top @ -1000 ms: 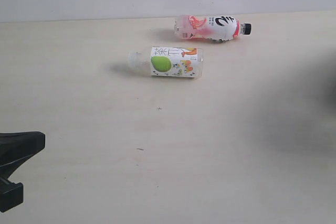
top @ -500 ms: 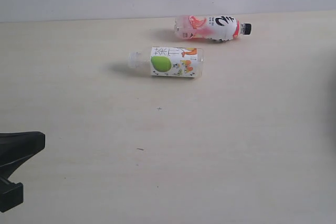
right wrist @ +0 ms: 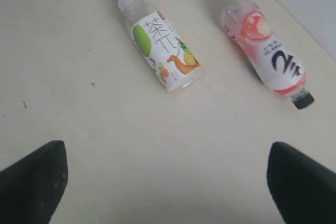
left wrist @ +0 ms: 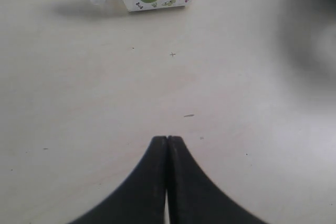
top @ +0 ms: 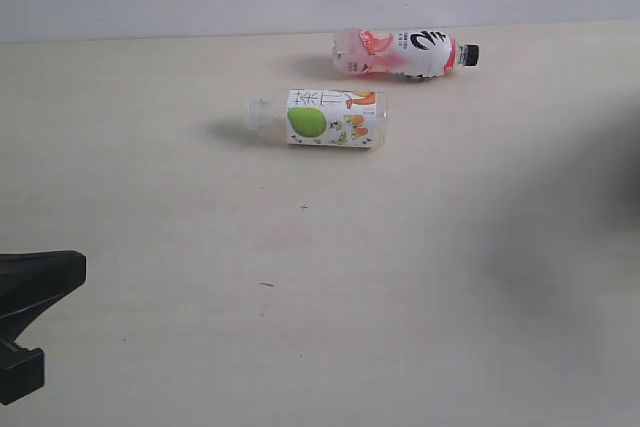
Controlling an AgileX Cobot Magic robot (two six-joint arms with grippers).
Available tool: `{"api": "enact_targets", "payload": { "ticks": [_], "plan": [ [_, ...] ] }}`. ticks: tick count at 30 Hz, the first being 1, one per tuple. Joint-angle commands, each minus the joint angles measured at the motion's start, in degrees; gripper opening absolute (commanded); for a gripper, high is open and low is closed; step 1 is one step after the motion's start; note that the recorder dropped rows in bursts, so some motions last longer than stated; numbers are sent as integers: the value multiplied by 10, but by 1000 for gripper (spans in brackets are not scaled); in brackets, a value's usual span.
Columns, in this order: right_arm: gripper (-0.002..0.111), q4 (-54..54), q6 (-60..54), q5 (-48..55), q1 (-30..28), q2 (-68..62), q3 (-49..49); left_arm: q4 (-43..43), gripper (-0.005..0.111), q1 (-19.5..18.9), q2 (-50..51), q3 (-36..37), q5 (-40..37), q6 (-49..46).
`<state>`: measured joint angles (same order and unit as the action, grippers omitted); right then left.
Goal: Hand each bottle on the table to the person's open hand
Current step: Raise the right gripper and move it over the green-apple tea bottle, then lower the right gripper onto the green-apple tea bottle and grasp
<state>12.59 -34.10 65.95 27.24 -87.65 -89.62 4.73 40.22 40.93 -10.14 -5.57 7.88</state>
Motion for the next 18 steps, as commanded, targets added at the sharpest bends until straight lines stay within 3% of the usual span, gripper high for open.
{"api": "enact_targets", "payload": {
  "ticks": [1, 18],
  "plan": [
    [96, 48, -76, -10, 1, -27, 4, 3, 0, 0, -2, 2, 5, -3],
    [96, 66, -173, -109, 1, -159, -13, 3, 0, 0, -2, 2, 5, -2]
  ]
}}
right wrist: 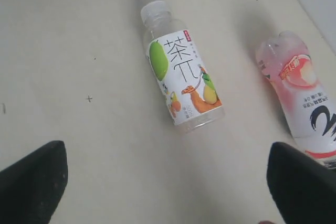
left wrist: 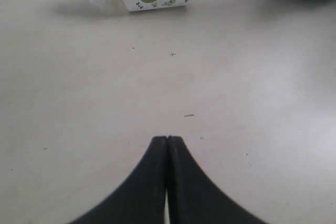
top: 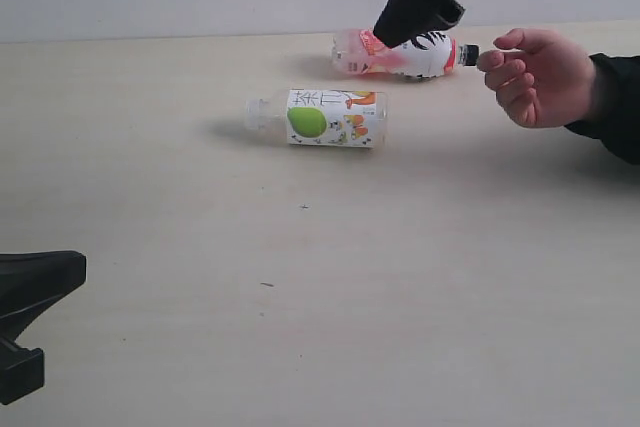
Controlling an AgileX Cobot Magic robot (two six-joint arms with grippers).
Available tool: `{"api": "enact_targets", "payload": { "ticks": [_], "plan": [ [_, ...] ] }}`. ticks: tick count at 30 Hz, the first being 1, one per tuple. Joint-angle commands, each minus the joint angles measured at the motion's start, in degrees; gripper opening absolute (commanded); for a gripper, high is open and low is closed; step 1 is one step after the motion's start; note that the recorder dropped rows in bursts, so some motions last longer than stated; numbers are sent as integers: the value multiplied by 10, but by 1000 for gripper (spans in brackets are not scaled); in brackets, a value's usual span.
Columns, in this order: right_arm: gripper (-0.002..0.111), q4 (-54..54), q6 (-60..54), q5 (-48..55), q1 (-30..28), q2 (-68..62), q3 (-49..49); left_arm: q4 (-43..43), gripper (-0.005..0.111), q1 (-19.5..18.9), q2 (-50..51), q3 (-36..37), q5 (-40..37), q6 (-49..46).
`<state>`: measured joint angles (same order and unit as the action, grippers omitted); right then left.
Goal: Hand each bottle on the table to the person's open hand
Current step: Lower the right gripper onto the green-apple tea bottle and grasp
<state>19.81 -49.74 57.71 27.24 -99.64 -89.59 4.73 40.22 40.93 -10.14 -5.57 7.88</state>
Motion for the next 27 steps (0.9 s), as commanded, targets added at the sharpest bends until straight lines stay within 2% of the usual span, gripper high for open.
{"api": "enact_targets", "payload": {
  "ticks": [1, 5, 8, 12, 20, 27],
  "plan": [
    [96, -6, -16, -37, 1, -64, -27, 3, 0, 0, -2, 2, 5, -2],
    [96, 3, -31, -41, 1, -150, -83, 3, 0, 0, -2, 2, 5, -2],
    [96, 40, -90, -47, 1, -200, -112, 3, 0, 0, -2, 2, 5, -2],
    [96, 75, -168, -51, 1, -226, -115, 3, 0, 0, -2, 2, 5, -2],
    [96, 77, -224, -92, 1, -270, -115, 3, 0, 0, -2, 2, 5, -2],
    [96, 138, -284, -99, 1, -302, -115, 3, 0, 0, -2, 2, 5, -2]
  ]
}}
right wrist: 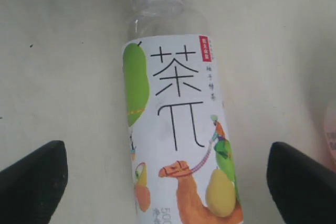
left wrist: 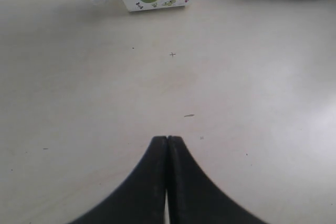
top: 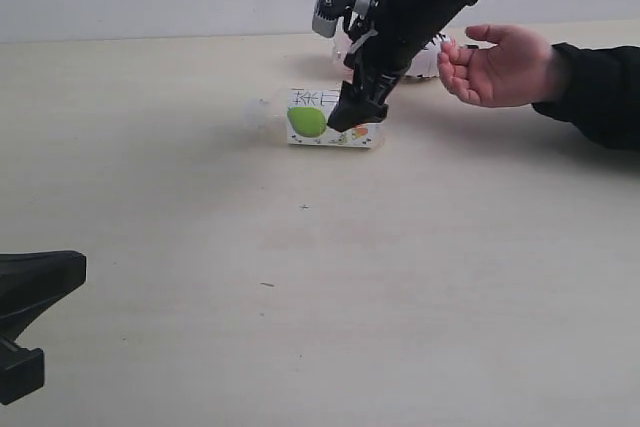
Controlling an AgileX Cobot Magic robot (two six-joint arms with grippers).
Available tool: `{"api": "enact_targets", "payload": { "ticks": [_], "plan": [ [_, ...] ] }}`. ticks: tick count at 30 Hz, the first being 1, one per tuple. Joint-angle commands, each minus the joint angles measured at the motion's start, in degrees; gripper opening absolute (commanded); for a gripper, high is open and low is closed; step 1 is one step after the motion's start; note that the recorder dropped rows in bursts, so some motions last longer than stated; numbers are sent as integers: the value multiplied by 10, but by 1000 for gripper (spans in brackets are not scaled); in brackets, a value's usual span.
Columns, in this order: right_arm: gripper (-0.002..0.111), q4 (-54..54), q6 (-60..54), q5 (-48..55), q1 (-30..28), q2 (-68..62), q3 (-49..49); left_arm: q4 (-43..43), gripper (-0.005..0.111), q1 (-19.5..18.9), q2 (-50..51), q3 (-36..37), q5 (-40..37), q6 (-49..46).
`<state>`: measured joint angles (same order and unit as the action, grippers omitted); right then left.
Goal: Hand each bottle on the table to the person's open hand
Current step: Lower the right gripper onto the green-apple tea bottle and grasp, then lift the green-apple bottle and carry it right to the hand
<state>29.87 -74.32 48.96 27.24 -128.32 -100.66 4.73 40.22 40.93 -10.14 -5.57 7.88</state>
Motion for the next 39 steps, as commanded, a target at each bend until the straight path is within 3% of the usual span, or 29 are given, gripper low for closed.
{"api": "enact_targets", "payload": {
  "ticks": [1, 8, 18, 20, 23, 27, 28, 39],
  "plan": [
    [96, 43, -42, -13, 1, -20, -4, 3, 0, 0, -2, 2, 5, -2],
    [96, 56, -50, -68, 1, -44, -4, 3, 0, 0, -2, 2, 5, -2],
    [92, 56, -50, -71, 1, -59, -4, 3, 0, 0, -2, 2, 5, -2],
    [84, 56, -50, -71, 1, -59, -4, 3, 0, 0, -2, 2, 5, -2],
    [59, 57, -50, -58, 1, -59, -4, 3, 0, 0, -2, 2, 5, -2],
    [8, 58, -50, -17, 1, -56, -4, 3, 0, 0, -2, 2, 5, -2],
    [1, 63, -46, -5, 1, -52, -4, 3, 0, 0, -2, 2, 5, -2],
    [0, 75, 21, 39, 1, 27, -4, 3, 0, 0, -2, 2, 5, -2]
  ]
}}
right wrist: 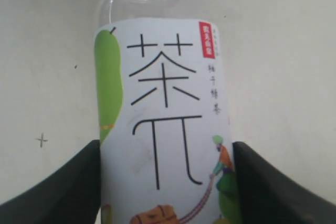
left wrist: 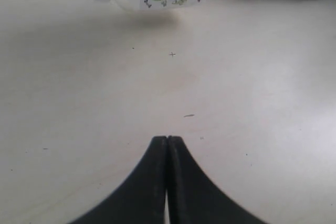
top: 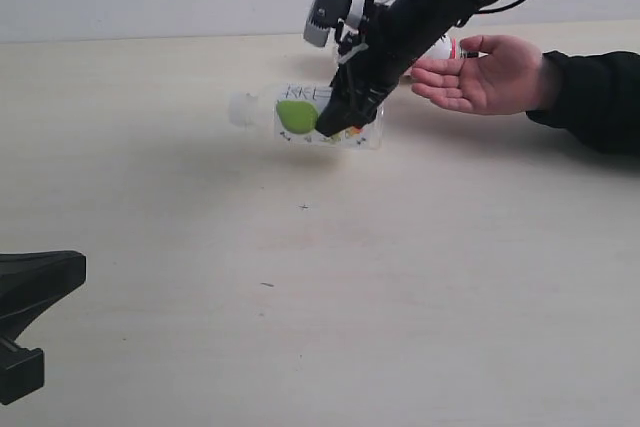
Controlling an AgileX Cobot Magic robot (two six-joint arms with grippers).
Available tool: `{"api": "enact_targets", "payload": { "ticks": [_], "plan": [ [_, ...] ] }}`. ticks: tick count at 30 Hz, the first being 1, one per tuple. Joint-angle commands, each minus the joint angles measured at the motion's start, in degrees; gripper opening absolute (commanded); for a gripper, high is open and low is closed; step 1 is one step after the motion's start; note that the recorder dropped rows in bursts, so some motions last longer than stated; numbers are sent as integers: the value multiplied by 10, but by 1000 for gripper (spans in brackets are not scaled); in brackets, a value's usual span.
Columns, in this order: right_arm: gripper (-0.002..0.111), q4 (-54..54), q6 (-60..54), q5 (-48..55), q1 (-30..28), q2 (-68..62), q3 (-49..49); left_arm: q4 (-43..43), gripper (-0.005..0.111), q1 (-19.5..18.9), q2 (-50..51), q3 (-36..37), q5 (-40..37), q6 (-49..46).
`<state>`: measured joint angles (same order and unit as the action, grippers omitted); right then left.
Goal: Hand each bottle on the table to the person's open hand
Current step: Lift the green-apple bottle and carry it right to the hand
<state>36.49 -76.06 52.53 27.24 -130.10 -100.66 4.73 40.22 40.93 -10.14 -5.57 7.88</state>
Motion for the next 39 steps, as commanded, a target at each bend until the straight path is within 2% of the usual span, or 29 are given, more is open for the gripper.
{"api": "enact_targets", "payload": {
  "ticks": [1, 10, 14, 21, 28, 31, 34, 39],
  "plan": [
    [0, 8, 59, 3, 1, 57, -4, 3, 0, 0, -2, 2, 5, -2],
    [0, 3, 177, -1, 1, 157, -4, 3, 0, 0, -2, 2, 5, -2],
    [0, -34, 220, -5, 1, 197, -4, 3, 0, 0, -2, 2, 5, -2],
    [0, -194, 424, 1, 0, 255, -4, 3, 0, 0, -2, 2, 5, -2],
    [0, -403, 740, 22, 0, 271, -4, 3, 0, 0, -2, 2, 5, -2],
    [0, -486, 839, 38, -4, 271, 1, 3, 0, 0, -2, 2, 5, -2],
    [0, -506, 886, 44, -8, 271, 21, 3, 0, 0, -2, 2, 5, -2],
    [0, -506, 888, 33, -18, 271, 67, 3, 0, 0, -2, 2, 5, -2]
  ]
}}
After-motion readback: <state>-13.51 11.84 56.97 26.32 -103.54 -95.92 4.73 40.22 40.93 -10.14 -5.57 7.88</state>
